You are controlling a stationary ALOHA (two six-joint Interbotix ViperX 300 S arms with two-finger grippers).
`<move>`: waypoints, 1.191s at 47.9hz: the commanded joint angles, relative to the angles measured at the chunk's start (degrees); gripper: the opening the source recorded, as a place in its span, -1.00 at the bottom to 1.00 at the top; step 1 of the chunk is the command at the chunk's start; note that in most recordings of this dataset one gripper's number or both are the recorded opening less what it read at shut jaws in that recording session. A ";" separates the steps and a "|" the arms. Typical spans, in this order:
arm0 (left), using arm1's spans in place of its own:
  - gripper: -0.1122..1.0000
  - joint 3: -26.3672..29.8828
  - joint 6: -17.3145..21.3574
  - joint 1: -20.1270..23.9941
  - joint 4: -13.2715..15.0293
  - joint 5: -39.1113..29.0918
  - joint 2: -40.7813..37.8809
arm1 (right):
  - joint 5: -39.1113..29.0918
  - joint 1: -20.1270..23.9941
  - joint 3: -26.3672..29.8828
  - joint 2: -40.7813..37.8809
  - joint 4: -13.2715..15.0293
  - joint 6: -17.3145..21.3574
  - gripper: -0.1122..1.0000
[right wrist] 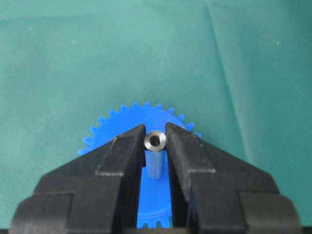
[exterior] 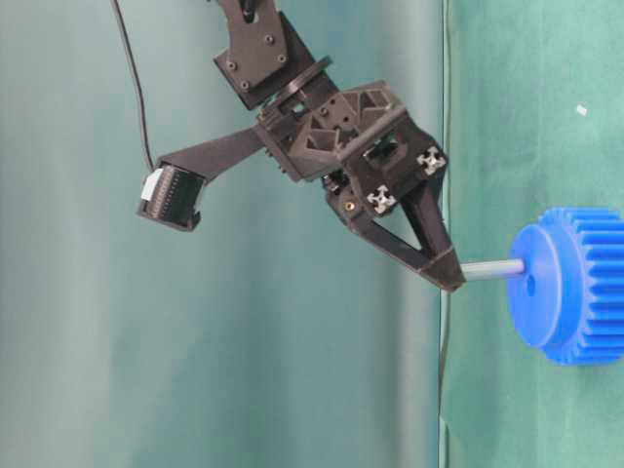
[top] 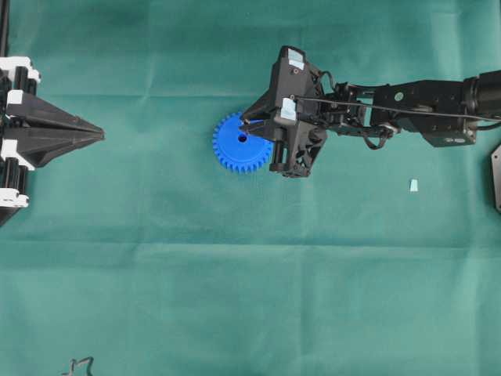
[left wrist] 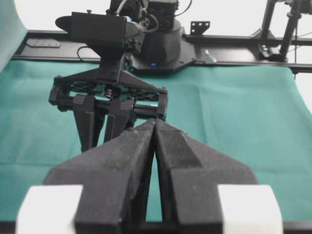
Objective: Insert the shaft into the center hole of the gear.
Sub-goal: 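Lower the shaft with the right gripper into the gear's center hole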
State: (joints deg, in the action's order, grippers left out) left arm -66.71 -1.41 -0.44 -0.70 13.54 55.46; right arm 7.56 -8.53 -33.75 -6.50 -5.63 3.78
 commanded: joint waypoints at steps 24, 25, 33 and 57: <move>-0.80 1.76 0.09 -0.09 -0.18 0.35 -0.18 | 3.16 1.41 0.97 1.76 -0.18 0.09 -0.50; -0.80 1.76 0.09 0.00 -0.18 0.35 -0.18 | 3.25 1.41 0.97 1.67 -0.18 0.09 -0.50; -0.80 1.76 0.09 -0.09 -0.18 0.35 -0.18 | 4.57 1.41 0.97 -0.18 -0.26 0.09 -0.50; -0.80 1.76 0.09 0.26 -0.18 0.26 -0.18 | 7.03 1.41 0.53 -2.81 -1.23 0.09 -0.50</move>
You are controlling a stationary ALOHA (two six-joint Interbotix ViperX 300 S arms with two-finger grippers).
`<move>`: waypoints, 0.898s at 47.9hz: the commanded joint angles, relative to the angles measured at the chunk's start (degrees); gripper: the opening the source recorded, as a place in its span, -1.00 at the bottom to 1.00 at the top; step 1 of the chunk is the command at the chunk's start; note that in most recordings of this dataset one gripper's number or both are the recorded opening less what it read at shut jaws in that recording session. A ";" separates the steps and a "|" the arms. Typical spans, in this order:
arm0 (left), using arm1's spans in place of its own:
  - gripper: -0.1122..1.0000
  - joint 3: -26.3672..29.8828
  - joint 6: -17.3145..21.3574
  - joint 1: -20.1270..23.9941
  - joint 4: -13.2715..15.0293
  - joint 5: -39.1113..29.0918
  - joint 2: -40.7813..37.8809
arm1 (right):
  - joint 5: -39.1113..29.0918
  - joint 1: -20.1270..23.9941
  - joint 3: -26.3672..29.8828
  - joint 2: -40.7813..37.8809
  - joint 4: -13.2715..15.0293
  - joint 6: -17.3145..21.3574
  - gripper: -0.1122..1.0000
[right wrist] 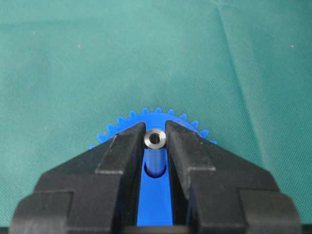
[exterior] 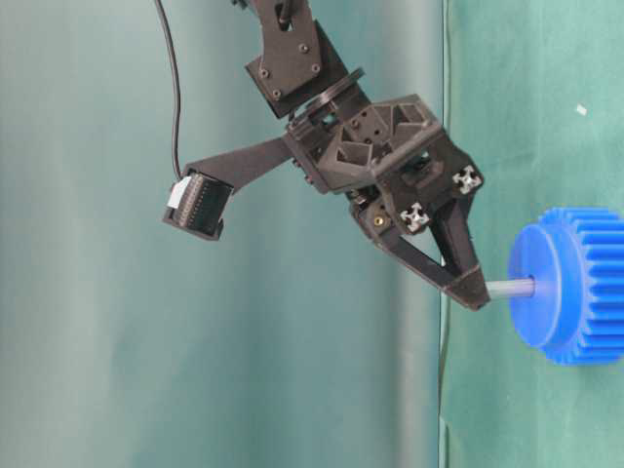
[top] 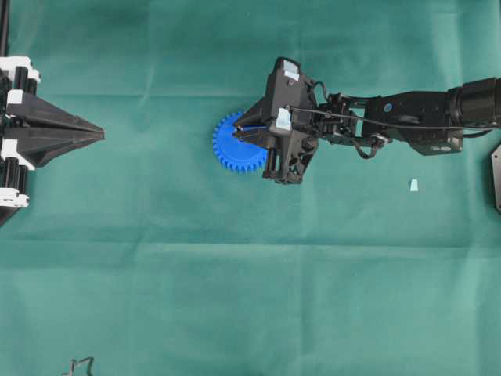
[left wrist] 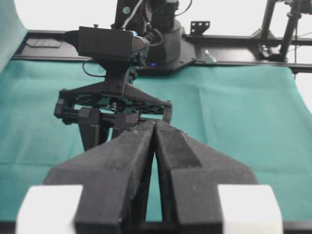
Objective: Insert the shaft into the center hole of the gear.
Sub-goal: 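Lower the shaft with the right gripper into the gear's center hole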
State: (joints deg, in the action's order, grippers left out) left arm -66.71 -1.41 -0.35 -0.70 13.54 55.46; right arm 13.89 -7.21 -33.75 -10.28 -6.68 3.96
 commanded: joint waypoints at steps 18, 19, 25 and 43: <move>-0.80 1.76 0.09 0.18 -0.18 0.26 -0.18 | 0.70 0.09 -0.09 0.09 -0.18 -0.09 -0.50; -0.80 1.76 0.09 0.18 -0.18 0.35 -0.18 | 0.70 0.09 -0.09 -0.09 -0.18 -0.09 -0.50; -0.80 1.76 0.09 0.18 -0.18 0.26 -0.18 | 0.79 0.09 0.09 -2.20 -0.18 -0.09 -0.50; -0.80 1.76 0.09 0.18 -0.09 0.26 -0.18 | 0.62 0.09 1.23 -6.15 -0.53 0.00 -0.50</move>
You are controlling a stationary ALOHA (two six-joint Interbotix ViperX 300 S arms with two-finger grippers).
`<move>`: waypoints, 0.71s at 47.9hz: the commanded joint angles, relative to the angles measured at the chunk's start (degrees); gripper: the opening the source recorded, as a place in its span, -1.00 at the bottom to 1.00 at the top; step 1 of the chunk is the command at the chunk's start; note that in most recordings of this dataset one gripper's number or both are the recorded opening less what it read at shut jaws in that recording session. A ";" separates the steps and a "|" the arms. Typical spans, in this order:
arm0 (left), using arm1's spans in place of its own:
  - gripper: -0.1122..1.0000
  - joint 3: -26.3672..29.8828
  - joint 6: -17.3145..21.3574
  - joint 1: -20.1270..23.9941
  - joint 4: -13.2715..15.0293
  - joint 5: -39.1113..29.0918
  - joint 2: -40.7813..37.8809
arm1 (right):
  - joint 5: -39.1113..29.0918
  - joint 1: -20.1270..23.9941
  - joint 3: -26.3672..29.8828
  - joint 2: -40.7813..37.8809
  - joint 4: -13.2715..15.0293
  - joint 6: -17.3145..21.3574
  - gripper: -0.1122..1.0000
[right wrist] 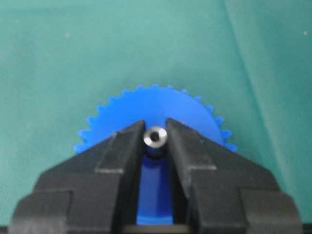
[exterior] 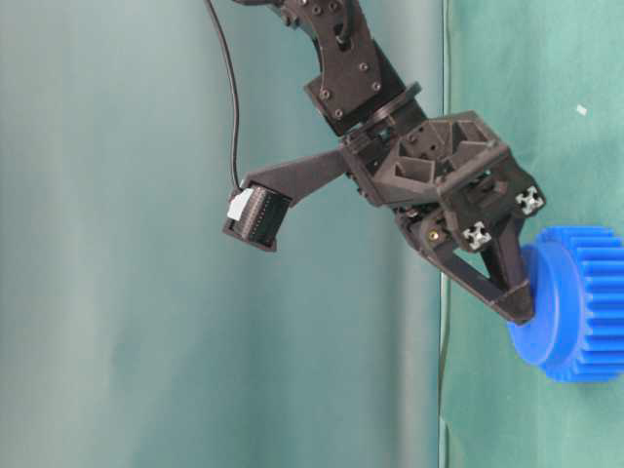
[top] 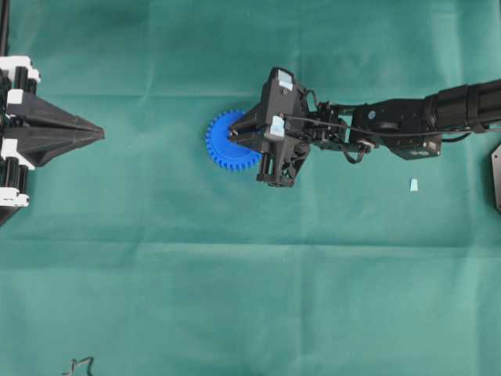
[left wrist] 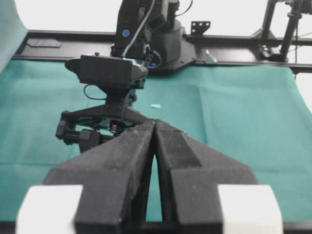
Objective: Insert the shaft into the center hole of the gear.
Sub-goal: 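Lower the shaft with the right gripper into the gear's center hole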
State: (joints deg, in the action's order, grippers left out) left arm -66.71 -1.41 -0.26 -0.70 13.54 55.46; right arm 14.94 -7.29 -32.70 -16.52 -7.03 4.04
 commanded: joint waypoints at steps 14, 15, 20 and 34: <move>-0.80 1.76 0.09 0.09 -0.09 0.26 -0.18 | -4.22 0.18 0.18 0.18 -0.18 0.09 -0.50; -0.80 1.76 0.09 0.09 -0.18 0.35 -0.18 | -4.39 0.18 0.26 0.18 -0.18 0.09 -0.50; -0.80 1.76 0.09 0.09 -0.18 0.26 -0.18 | -4.83 0.18 0.26 0.18 -0.18 0.26 -0.49; -0.80 1.76 0.00 0.09 -0.09 0.26 -0.18 | -4.66 0.18 0.70 0.53 -0.35 1.49 0.51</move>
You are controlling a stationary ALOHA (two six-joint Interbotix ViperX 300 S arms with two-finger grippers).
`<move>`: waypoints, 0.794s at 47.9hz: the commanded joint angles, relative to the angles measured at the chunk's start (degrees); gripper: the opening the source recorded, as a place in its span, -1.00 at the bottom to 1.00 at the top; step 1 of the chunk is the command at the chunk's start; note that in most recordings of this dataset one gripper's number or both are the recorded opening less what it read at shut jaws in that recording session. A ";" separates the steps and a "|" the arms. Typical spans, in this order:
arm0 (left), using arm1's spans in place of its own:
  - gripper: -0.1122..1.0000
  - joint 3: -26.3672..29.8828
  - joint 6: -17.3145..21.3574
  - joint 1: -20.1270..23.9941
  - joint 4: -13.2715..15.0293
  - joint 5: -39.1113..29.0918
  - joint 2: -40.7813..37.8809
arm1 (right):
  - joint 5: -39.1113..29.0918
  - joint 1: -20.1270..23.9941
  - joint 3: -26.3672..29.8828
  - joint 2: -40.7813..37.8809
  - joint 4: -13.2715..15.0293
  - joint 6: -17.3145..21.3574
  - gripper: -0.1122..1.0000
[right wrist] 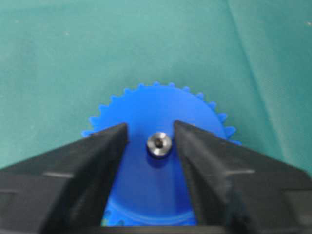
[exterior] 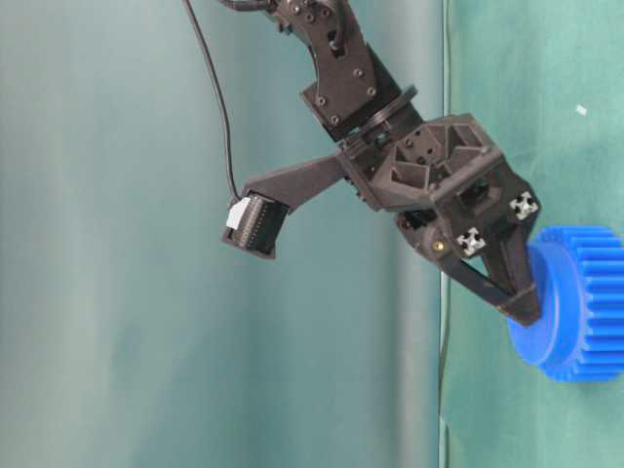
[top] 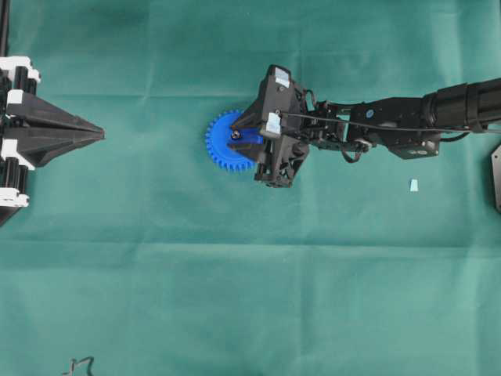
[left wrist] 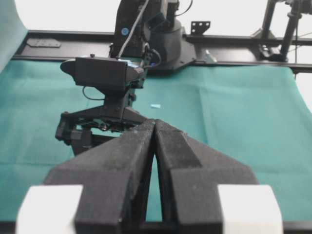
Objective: Insert the shaft into the center hole of the gear.
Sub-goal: 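Lower the shaft with the right gripper into the gear's center hole, then open the right gripper and withdraw it to the right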
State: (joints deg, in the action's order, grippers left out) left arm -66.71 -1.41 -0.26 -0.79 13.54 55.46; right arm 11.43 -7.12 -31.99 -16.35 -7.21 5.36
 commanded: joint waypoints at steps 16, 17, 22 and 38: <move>-0.80 1.76 0.00 0.09 -0.09 0.26 -0.18 | -3.16 0.00 0.35 3.69 0.00 0.00 0.91; -0.80 1.76 0.00 0.09 0.00 0.26 -0.18 | -3.60 0.00 0.35 4.31 0.00 -0.09 0.91; -0.80 1.85 0.09 0.09 0.00 0.35 -0.09 | -5.98 -0.26 0.44 8.96 0.44 -0.70 0.91; -0.80 1.85 0.00 0.09 -0.09 0.26 0.35 | -11.51 -0.62 -0.35 23.47 4.22 -2.20 0.91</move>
State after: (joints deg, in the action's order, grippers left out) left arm -66.62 -1.41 -0.35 -0.70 13.54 55.90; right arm 0.44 -7.82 -32.52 3.16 -3.43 3.34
